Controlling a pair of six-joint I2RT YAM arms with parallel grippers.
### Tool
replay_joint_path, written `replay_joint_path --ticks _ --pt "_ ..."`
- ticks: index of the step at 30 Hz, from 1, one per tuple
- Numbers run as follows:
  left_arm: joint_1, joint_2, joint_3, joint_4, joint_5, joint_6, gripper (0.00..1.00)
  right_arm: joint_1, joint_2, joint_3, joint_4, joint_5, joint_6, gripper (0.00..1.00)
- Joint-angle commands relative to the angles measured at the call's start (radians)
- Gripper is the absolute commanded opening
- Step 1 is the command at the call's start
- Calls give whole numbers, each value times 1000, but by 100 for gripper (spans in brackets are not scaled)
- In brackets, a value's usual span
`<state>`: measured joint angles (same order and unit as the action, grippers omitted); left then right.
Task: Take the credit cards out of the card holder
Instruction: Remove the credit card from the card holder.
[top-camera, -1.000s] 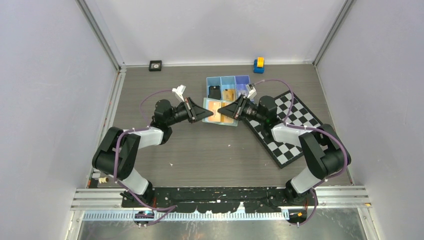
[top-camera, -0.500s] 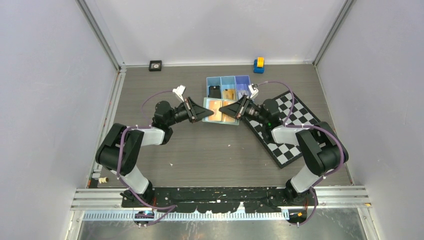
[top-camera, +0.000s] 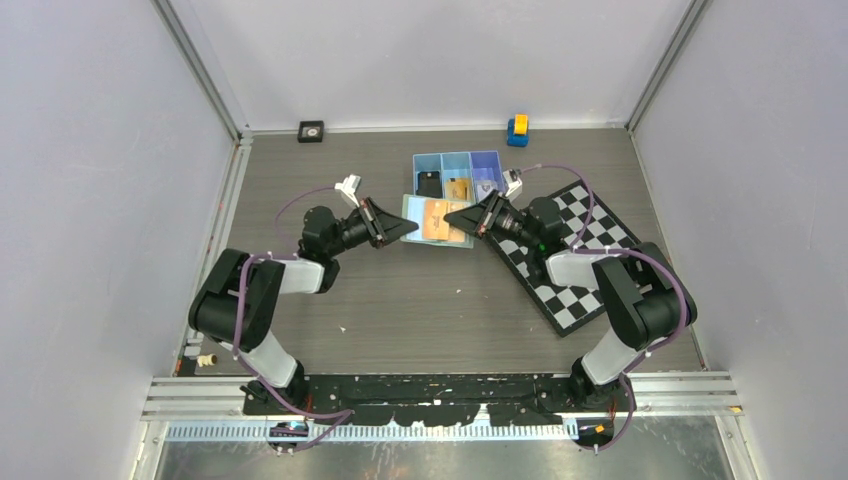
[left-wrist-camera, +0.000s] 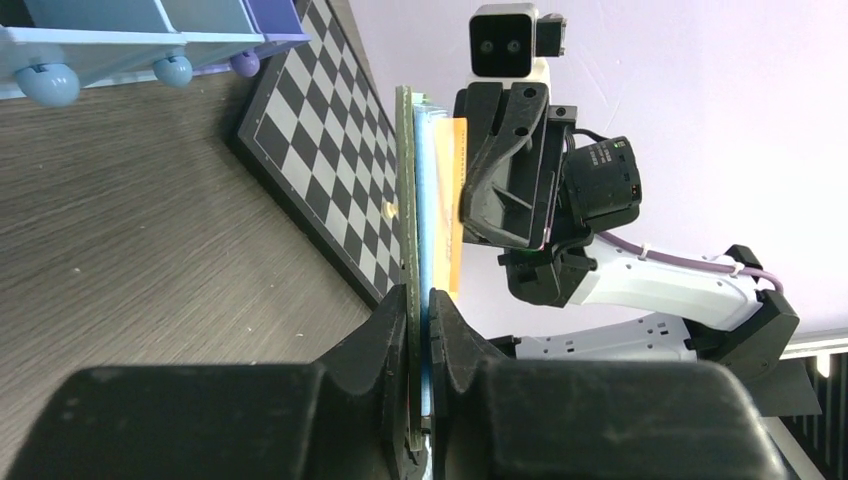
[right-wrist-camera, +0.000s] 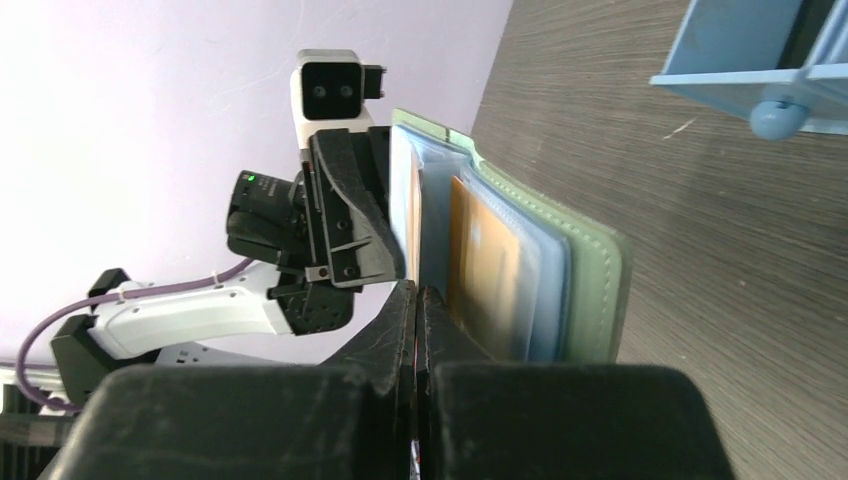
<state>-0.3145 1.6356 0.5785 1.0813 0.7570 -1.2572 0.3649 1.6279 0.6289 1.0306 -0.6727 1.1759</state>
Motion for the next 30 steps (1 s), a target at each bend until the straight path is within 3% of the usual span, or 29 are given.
replay_joint_path --ticks 1,4,9,22,30 --pt "17 -40 -8 1 -24 19 9 -11 -55 4 -64 42 -72 1" --pt "21 -48 -9 -37 -31 35 8 -12 -90 5 -163 75 -122 0" --pt "23 -66 -7 -82 -38 62 0 -13 -88 7 -174 77 -129 1" --pt "25 -126 -9 -189 -74 124 0 -17 -109 21 -294 118 -180 0" --pt "26 -138 -12 -193 -75 130 0 -18 -94 27 -275 95 -167 0"
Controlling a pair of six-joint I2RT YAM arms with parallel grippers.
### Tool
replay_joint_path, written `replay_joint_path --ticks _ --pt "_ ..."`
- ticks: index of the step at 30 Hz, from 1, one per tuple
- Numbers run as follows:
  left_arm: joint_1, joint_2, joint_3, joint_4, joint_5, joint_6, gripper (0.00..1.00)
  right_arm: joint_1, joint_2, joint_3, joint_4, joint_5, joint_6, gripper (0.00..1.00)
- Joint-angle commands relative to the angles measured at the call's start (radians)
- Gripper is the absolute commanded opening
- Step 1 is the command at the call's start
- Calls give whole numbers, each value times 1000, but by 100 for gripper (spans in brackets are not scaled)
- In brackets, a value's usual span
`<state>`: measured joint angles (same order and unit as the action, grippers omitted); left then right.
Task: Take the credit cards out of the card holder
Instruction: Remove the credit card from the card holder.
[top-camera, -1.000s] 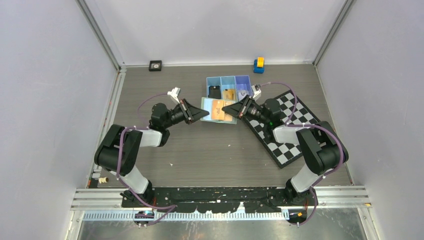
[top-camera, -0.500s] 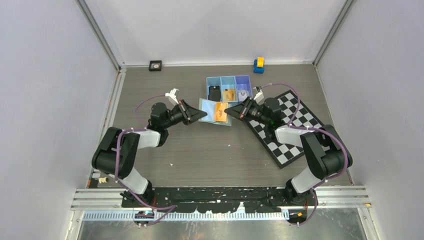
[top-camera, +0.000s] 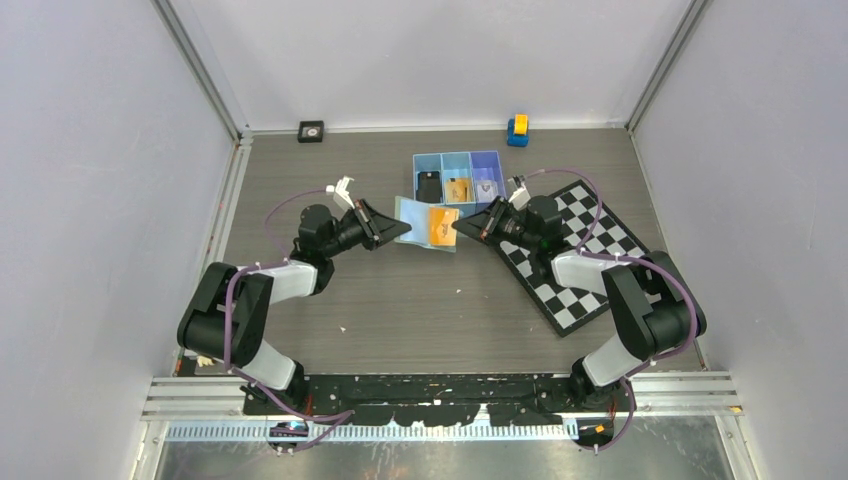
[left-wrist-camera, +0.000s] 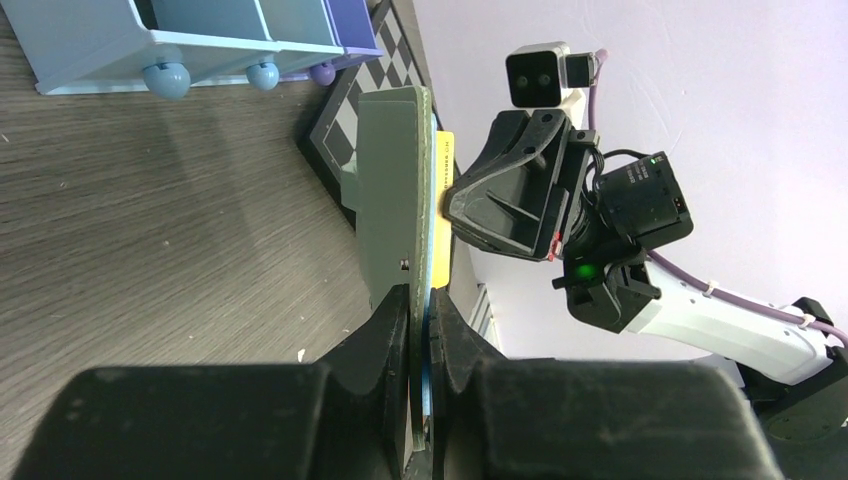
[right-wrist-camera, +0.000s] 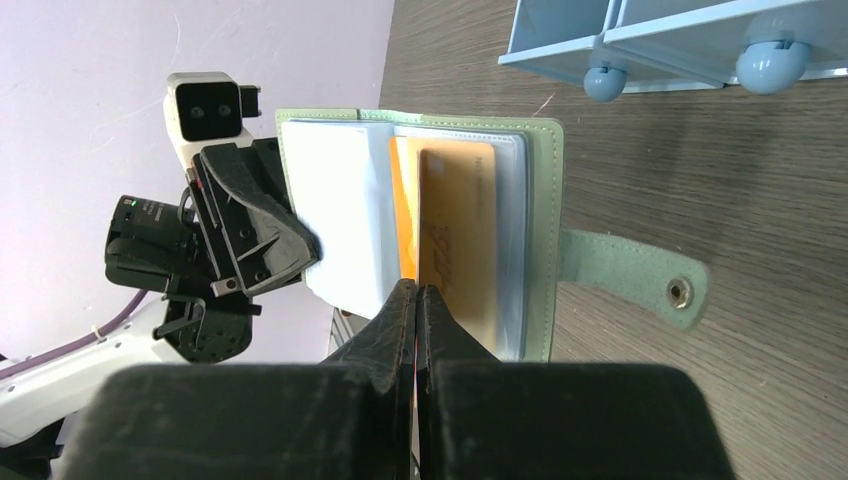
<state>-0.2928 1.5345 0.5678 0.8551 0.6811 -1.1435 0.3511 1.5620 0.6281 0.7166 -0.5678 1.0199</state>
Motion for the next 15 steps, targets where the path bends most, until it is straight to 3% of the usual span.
replay_joint_path --ticks 1,5,8,15 --pt "4 -34 0 36 6 15 1 -5 -22 29 60 -22 -3 0" --pt "3 -12 1 74 21 -6 5 -3 15 31 134 -61 40 0" --pt "3 -5 0 85 19 -12 0 -4 23 30 158 -65 61 1" --pt "12 -37 -15 54 -9 4 0 -6 -51 23 33 -2 -20 1"
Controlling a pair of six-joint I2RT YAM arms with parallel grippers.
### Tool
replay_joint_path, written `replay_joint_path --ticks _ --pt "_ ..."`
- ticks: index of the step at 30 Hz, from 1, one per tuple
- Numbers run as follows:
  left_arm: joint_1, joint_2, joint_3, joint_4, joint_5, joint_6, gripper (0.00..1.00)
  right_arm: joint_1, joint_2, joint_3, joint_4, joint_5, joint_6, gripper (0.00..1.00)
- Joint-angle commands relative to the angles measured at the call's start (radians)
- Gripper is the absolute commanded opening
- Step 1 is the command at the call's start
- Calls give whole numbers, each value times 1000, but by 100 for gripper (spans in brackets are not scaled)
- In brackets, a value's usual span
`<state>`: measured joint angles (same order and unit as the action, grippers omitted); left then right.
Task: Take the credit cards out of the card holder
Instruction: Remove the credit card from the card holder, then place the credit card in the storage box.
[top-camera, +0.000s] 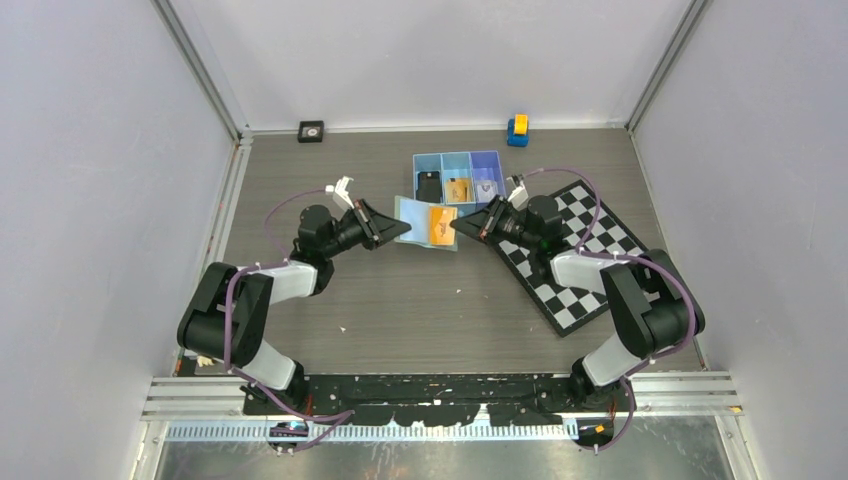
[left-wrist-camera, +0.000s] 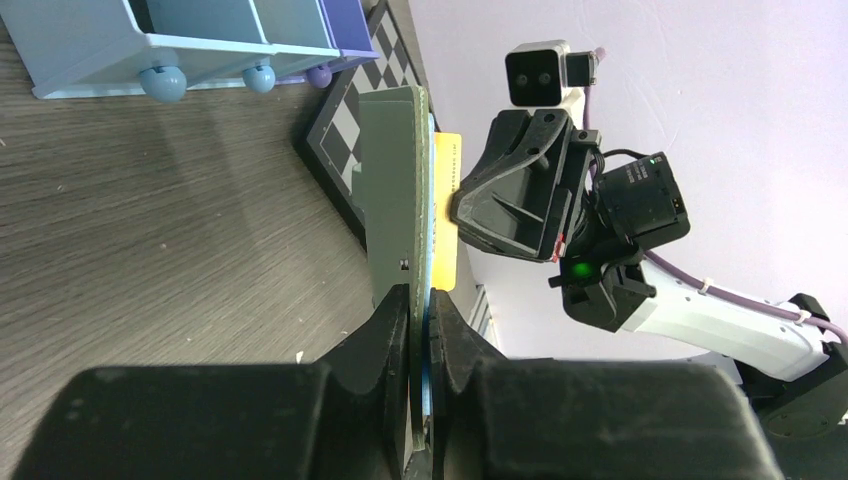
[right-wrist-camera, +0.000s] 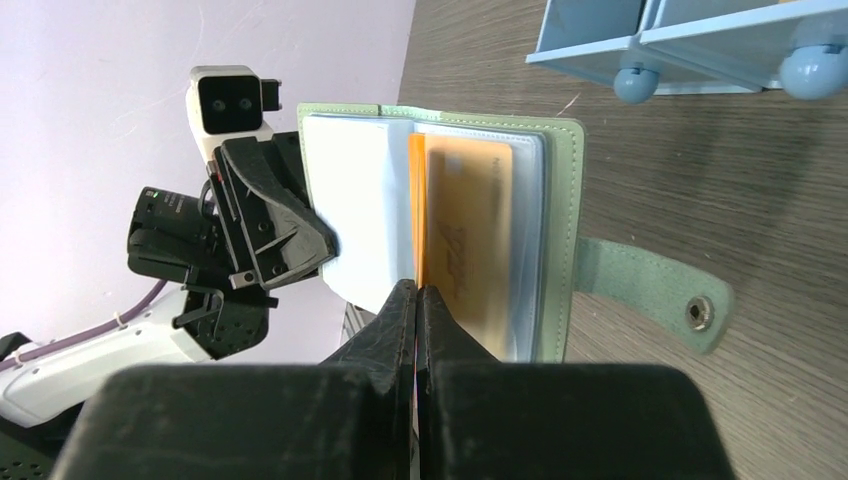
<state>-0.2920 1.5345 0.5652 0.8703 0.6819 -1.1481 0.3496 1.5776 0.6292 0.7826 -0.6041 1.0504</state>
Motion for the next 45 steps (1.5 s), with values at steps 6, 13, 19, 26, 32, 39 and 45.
replay_joint_path --ticks 6,13,19,26,32,39,45 --pt "24 -109 -19 -106 -68 78 0 -15 -121 68 -192 51 -124 0" --pt "24 -183 -26 -195 -120 130 0 -21 -88 260 -505 91 -280 0" --pt "24 -256 -48 -278 -196 188 0 -43 -35 400 -637 142 -331 1" --pt "25 -313 -75 -305 -262 203 0 -63 63 576 -713 125 -371 0" --pt "24 -362 -112 -320 -331 201 0 -93 155 706 -759 88 -374 1" --pt "24 -387 -128 -315 -351 193 0 -122 300 860 -818 45 -367 1" --pt "23 -404 -139 -314 -361 189 0 -129 400 998 -896 30 -396 1"
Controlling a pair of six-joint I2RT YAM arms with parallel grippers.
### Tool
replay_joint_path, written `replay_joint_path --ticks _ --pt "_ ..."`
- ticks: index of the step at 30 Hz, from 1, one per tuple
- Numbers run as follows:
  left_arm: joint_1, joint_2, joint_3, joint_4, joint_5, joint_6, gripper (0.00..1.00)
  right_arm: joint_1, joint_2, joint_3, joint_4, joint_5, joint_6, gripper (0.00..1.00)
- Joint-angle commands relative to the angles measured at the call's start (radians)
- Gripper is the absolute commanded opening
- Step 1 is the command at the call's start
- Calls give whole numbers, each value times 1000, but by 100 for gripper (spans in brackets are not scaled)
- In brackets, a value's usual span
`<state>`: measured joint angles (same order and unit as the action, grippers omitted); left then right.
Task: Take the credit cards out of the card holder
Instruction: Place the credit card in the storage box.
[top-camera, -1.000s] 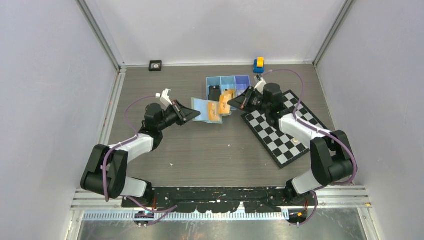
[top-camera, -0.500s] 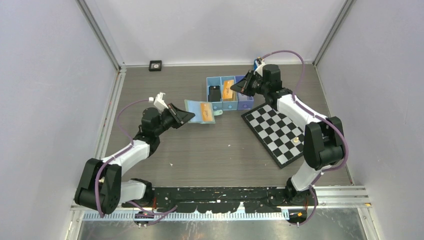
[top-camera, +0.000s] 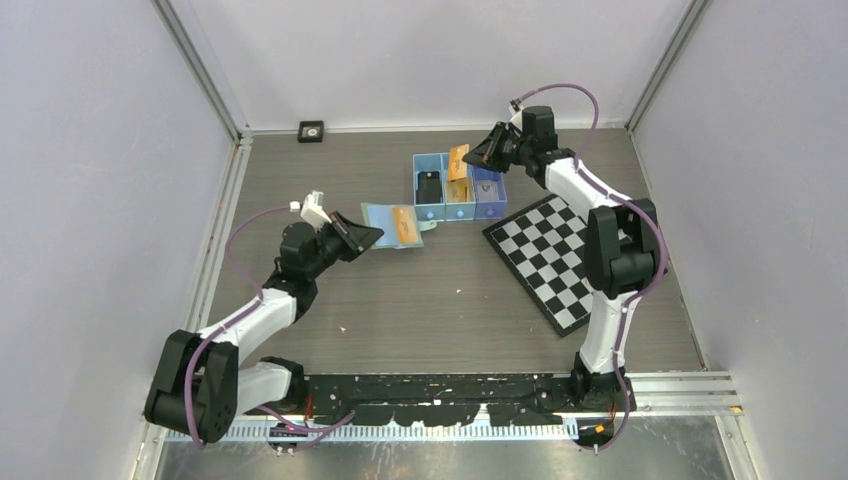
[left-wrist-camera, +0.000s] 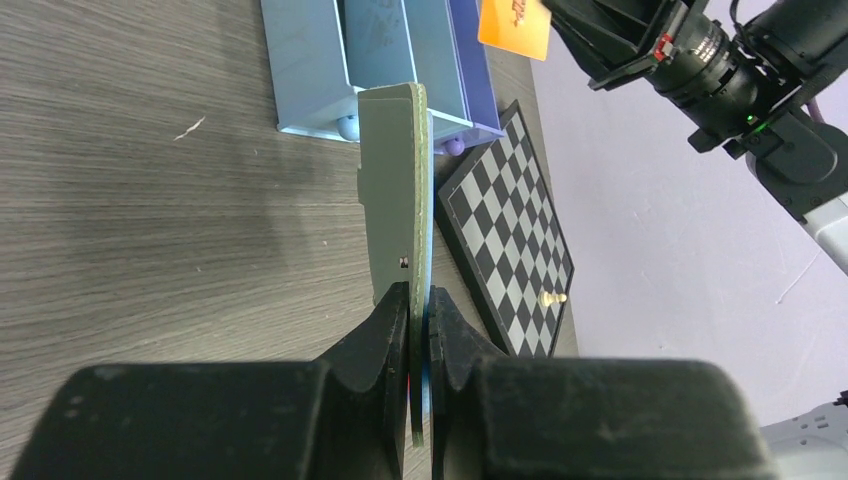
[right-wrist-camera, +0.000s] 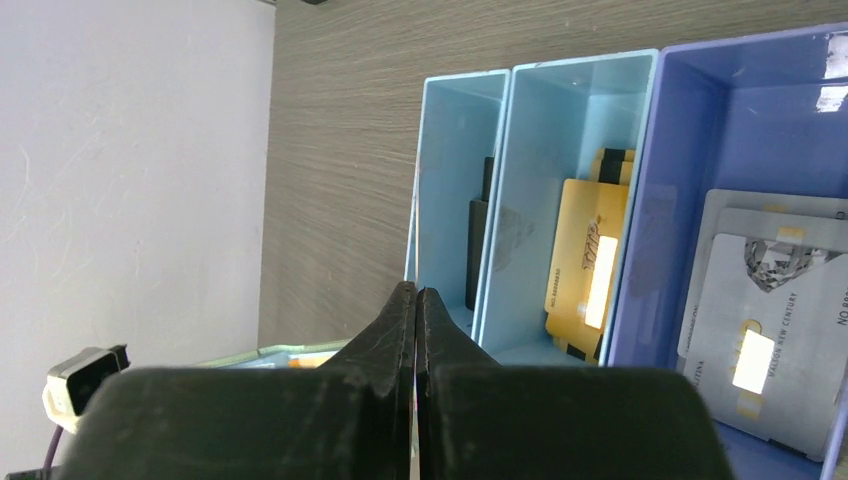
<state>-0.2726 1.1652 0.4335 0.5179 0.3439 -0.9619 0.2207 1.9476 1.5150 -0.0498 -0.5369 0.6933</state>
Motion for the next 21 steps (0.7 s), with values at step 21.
replay_joint_path --ticks 21 --pt "4 -49 -10 23 -43 16 0 -5 156 176 -239 28 -157 1"
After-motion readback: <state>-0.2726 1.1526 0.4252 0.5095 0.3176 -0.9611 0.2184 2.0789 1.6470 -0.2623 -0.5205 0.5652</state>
